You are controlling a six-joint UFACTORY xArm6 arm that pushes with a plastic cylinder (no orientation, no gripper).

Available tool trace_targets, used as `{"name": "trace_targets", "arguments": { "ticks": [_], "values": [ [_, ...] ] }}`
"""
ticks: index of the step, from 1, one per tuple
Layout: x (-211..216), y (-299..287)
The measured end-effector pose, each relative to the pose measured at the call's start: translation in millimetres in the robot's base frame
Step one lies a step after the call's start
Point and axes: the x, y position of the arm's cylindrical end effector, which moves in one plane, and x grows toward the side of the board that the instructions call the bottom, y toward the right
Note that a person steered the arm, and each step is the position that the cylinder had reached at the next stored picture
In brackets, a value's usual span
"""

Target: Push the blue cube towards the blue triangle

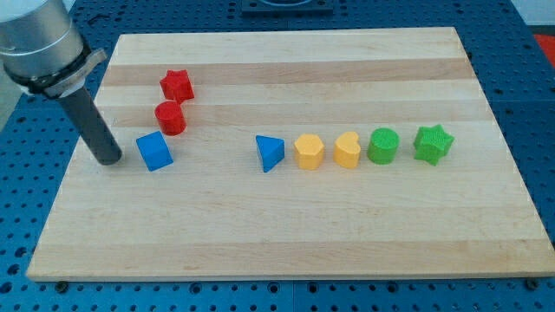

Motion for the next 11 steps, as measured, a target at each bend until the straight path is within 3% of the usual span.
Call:
{"name": "trace_targets", "arguments": {
  "ticks": [2, 7, 11],
  "values": [
    [1, 71],
    [-23, 90],
    [-15, 108]
  ]
}}
